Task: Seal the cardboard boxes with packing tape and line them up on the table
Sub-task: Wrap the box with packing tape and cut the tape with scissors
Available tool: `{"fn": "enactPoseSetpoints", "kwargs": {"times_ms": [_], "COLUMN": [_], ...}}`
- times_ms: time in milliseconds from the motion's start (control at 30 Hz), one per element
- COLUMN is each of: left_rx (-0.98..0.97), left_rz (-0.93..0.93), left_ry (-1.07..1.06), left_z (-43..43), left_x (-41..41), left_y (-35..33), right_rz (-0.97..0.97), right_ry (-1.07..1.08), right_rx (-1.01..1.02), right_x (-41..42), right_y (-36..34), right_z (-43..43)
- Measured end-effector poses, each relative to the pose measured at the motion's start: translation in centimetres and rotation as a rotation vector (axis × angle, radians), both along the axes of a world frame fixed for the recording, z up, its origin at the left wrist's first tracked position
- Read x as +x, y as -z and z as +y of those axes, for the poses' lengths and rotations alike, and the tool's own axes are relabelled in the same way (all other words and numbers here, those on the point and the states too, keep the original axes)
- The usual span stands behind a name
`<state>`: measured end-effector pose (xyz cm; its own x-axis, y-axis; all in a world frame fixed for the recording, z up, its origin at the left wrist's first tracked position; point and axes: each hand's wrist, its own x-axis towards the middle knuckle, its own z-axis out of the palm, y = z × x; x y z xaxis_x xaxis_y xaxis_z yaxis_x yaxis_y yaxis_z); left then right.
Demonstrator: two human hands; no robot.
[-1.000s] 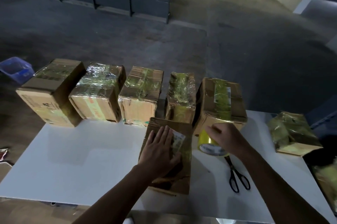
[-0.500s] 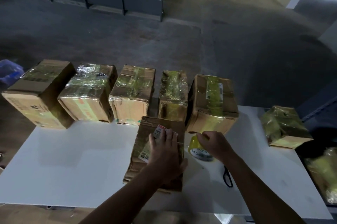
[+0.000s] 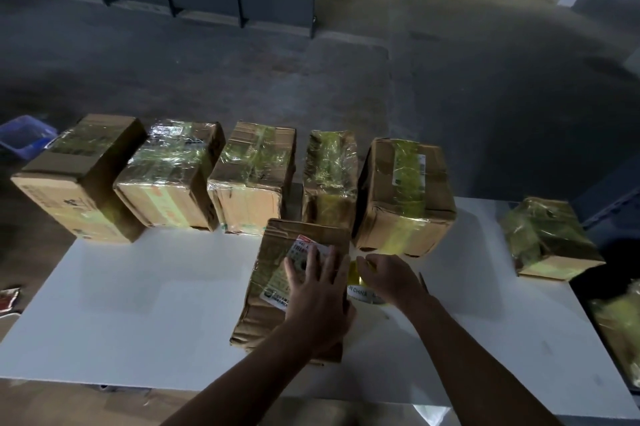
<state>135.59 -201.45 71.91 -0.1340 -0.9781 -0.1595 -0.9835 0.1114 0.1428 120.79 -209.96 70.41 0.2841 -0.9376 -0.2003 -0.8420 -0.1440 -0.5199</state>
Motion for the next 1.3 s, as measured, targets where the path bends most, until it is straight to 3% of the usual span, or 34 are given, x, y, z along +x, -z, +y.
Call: {"fn": "enactPoseSetpoints", "kwargs": {"times_ms": [333,433,567,667,767,833,900,1000,1067,1300], "left_rx": [0.109,0.077,0.013,-0.029,-0.047,0.016,0.062,0.110,0.140,0.080], "left_rz": [-0.053,-0.043,-0.032,-0.046,0.059,0.101,0.030,-0.138,-0.155,-0.095], "left_ry": [0.225,0.268,0.367,0.508,0.578,0.543,0.435,0.101,-0.025,0.074], "left_z": [0.2,0.1,0.3,1.2,1.5,1.2,1.3,2.5,3.2,2.4], "left_x": [2.4,3.1,3.7,4.0,4.4,4.8,4.4,2.7,1.5,3.3], "left_y": [-0.6,-0.9,-0.7,0.1,0.4,-0.2,-1.1,-1.7,-1.5,-1.1], "right_rz": [-0.011,-0.175,-0.251,-0.229,-0.187,-0.219,-0.239,-0.231,-0.225,-0.273], "right_ry": [-0.057,-0.007,-0.066,-0.147,-0.219,-0.228,-0.236,-0.275,-0.284,-0.330], "right_rx": [0.180,0.235,0.286,0.393,0.523,0.580,0.612,0.631,0.639,0.692], "right_x": [-1.6,-1.8,-1.7,-2.0,-3.0,-3.5,-3.6,-3.4,-3.3,-3.5], "right_y": [0.4,0.6,0.5,0.6,0.6,0.7,0.6,0.3,0.4,-0.3], "right_z": [1.7,1.9,2.0,2.1,2.3,2.5,2.7,2.8,2.8,3.3]}}
